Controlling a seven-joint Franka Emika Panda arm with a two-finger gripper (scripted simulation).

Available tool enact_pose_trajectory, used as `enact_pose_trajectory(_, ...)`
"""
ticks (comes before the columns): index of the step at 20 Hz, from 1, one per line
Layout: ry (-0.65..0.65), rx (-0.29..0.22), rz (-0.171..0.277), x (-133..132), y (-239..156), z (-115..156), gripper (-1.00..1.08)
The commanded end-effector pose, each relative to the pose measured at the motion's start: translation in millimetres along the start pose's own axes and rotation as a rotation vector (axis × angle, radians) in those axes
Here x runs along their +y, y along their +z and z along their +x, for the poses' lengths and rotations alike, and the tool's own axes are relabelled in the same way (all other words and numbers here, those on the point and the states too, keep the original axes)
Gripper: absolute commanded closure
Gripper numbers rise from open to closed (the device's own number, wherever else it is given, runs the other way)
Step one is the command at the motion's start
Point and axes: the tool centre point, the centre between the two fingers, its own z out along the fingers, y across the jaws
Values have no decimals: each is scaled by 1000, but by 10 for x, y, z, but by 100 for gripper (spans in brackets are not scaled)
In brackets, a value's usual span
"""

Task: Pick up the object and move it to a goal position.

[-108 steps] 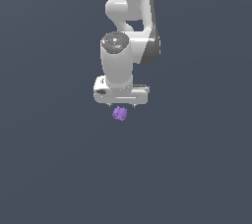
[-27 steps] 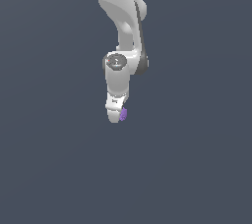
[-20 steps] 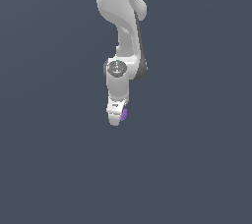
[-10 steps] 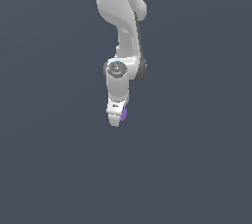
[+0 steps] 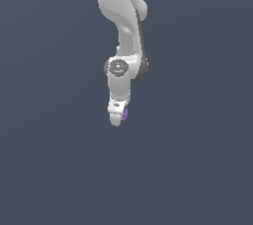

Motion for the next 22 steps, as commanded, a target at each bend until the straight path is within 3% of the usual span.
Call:
enact_pose_trajectory(1,-1,0,-1,-9,-86,38,108)
enact_pose_trajectory(9,-2,-1,0,-83,-611,261,108)
enact_pose_trajectory(22,-4,1,1,-254,-2001,856,108)
